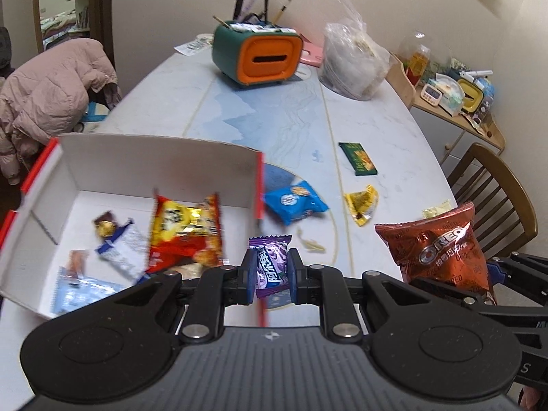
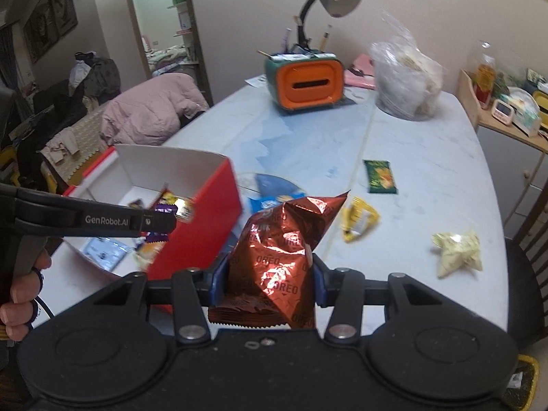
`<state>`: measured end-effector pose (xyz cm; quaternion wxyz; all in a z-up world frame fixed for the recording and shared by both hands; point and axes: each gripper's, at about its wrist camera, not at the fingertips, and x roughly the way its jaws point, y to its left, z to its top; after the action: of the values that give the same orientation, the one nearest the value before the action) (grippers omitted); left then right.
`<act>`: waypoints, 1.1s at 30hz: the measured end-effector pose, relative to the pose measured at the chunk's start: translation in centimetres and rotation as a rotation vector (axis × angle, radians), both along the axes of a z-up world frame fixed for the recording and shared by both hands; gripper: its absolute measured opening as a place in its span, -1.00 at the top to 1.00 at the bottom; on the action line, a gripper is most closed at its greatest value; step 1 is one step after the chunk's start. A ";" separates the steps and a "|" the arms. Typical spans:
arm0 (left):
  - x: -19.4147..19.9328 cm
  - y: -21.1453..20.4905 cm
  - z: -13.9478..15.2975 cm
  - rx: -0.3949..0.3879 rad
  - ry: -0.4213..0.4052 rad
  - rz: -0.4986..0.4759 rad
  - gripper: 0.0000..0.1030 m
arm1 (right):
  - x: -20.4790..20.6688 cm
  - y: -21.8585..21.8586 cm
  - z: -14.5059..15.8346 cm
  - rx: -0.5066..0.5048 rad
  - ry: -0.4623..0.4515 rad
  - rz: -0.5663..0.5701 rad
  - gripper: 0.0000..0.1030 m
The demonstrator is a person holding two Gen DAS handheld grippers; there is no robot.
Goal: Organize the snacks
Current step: 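Carry the red foil bag and purple candy over the white box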
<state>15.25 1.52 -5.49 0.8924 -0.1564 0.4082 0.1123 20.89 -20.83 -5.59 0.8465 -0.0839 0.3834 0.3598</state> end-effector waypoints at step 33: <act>-3.9 18.7 -3.1 0.054 0.098 0.059 0.65 | -3.9 19.9 -4.2 -0.056 0.065 0.123 0.11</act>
<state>11.35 20.24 -8.61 0.8715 -0.1387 0.4435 0.1570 16.97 -0.95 -9.78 0.8071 -0.1193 0.4149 0.4028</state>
